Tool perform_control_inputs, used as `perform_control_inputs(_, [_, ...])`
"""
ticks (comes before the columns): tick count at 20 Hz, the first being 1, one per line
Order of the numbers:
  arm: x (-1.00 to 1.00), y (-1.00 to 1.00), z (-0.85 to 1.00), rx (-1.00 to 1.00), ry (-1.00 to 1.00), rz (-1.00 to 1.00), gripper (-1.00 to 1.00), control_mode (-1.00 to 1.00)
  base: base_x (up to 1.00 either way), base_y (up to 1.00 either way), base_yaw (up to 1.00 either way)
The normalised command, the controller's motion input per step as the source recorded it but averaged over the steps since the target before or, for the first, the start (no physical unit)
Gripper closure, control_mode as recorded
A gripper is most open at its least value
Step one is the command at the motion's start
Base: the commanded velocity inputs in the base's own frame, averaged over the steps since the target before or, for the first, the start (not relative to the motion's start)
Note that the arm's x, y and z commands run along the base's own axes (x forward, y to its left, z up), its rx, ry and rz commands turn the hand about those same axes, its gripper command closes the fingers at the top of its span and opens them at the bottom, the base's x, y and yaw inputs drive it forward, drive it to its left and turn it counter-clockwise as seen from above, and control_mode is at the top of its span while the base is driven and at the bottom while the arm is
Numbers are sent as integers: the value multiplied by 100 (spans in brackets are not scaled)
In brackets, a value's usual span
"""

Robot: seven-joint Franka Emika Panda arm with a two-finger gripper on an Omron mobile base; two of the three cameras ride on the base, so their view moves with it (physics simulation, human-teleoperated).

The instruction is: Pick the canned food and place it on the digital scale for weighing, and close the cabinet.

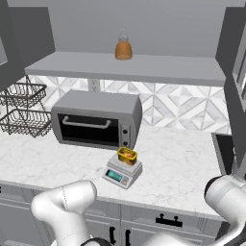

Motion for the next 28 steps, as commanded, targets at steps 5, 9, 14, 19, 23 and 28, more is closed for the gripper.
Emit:
perform_control_inputs(5, [-22, 77, 87, -14, -31, 0, -100, -100, 0, 0, 0])
perform_control_inputs(9, [-29, 71, 84, -14, -31, -2, -100, -100, 0, 0, 0])
perform_control_inputs(14, [-17, 95, 76, -19, -27, -4, -100, -100, 0, 0, 0])
perform_control_inputs(19, [-4, 95, 61, -20, -15, -6, -100, -100, 0, 0, 0])
perform_control_inputs(23, [0, 72, 89, -16, -24, -4, -100, -100, 0, 0, 0])
perform_control_inputs(28, [0, 67, 92, -12, -35, -1, -100, -100, 0, 0, 0])
